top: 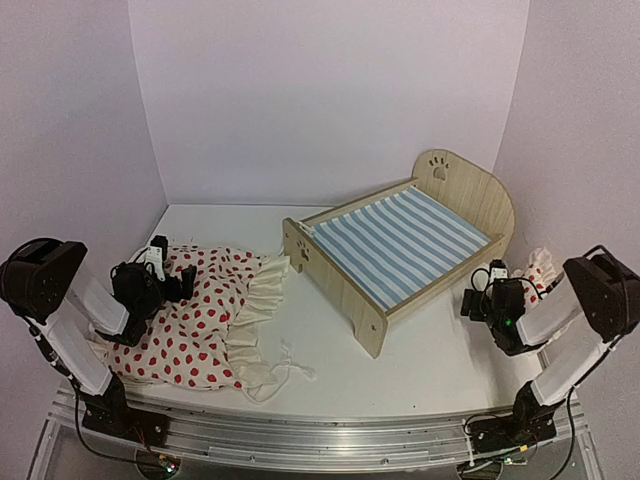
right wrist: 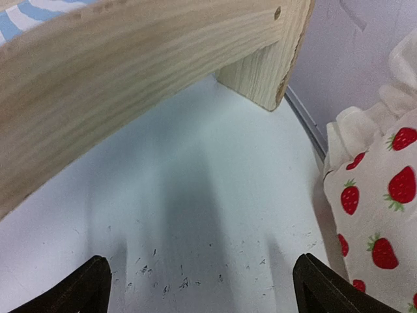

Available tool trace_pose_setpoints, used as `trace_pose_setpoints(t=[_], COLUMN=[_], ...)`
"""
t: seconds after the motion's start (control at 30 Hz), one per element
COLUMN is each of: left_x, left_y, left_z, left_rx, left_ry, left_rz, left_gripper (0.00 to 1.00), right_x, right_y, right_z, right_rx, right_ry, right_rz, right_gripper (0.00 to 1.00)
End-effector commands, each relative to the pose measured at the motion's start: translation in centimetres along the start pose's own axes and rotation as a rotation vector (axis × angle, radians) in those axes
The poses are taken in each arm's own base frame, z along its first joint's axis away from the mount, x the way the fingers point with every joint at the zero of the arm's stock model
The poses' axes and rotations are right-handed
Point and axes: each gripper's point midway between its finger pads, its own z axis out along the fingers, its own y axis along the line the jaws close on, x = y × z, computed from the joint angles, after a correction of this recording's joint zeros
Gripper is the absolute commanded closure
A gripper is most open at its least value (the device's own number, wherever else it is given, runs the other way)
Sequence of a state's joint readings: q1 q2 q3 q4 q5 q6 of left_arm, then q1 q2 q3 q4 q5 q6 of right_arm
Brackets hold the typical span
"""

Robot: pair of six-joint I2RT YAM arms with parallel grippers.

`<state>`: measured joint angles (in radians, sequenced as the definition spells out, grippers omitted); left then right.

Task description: Set up the pet bed

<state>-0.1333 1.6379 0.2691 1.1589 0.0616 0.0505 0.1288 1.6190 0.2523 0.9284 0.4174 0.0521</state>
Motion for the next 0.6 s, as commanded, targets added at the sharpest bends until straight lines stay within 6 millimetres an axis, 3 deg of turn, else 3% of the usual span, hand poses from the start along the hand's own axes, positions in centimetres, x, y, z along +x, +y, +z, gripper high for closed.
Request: trace_pose_setpoints(t=[0.0,0.1,0.2,0.37,0.47,0.57], left_x=[-0.8,-1.2,-3.2,-7.7,-9.1,-10.3], left_y=[0.1,-0.4,-2.2,-7.0,-9.5,-9.3], left_z=[0.6,0.4,-1.0,-5.2,-8.1,-9.0], left_rx=[0.010,0.036,0.138,0.418,0.591,0.599], left_ry=[-0.019,-0.032,-0.067,-0.072,-0.025,0.102], left_rz=[-0.015,0.000,0.046,0.181,0.301,0.272], left_gripper=[0.00,0.00,0.00,0.00,0.00,0.00], right_x=[-4.7,-6.8,-8.6,-11.5,-13.2,-14.8], right_y=[-1.7,-1.9,-1.6,-0.9,-0.4,0.6], right_z=[-2.2,-4.1,-5.6,-8.8,-10.6,-11.9], right_rx=[0.084,0.065,0.026,-0.065,-0.118,-0.188], right_ry=[-0.109,-0.172,-0.170,-0.170,-0.162,-0.107], right_rz=[0.064,0.090,0.084,0.095,0.110,0.101], right_gripper=[0.02,0.02,0.02,0.02,0.02,0.02])
